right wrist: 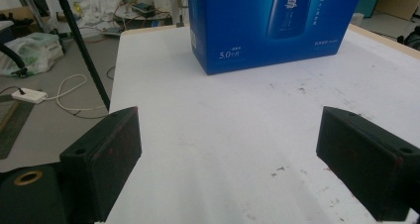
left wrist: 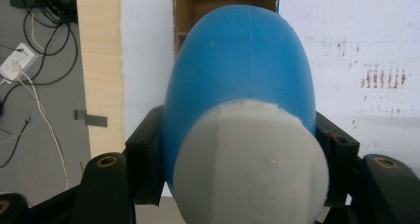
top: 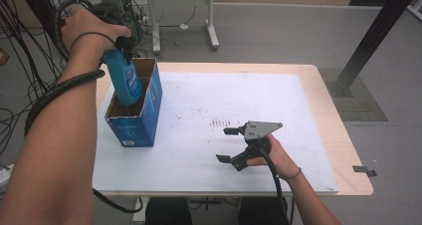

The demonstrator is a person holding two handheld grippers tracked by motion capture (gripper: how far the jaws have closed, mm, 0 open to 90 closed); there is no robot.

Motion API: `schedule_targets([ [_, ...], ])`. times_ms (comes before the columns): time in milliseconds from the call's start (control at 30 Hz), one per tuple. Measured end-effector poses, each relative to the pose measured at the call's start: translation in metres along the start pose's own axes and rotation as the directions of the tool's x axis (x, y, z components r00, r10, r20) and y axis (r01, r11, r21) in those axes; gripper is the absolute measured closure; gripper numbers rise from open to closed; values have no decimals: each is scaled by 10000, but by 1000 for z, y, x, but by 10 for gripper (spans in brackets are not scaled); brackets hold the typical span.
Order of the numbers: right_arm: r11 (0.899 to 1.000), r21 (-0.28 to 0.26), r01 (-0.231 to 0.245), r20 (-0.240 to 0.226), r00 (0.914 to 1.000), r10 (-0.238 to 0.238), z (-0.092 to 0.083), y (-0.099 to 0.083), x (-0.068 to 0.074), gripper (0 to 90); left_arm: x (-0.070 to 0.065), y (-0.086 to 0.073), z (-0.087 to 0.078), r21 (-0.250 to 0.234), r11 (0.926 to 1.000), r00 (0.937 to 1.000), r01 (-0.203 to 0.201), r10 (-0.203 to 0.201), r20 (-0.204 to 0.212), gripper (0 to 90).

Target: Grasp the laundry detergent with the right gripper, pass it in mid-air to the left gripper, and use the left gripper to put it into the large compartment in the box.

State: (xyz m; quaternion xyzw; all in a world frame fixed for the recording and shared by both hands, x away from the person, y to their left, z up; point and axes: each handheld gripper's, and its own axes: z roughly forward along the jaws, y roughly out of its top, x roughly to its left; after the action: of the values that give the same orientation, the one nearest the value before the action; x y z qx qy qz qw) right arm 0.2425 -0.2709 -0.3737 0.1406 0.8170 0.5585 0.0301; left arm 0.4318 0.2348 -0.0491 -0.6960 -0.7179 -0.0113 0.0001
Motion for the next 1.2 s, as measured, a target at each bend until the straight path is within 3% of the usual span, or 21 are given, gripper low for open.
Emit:
schedule_targets([
  [1200,9999,103,0,103,9999,-1,-1,-3,3,109,-2,8,88,1253,9920,9999,-125,124,18,374],
])
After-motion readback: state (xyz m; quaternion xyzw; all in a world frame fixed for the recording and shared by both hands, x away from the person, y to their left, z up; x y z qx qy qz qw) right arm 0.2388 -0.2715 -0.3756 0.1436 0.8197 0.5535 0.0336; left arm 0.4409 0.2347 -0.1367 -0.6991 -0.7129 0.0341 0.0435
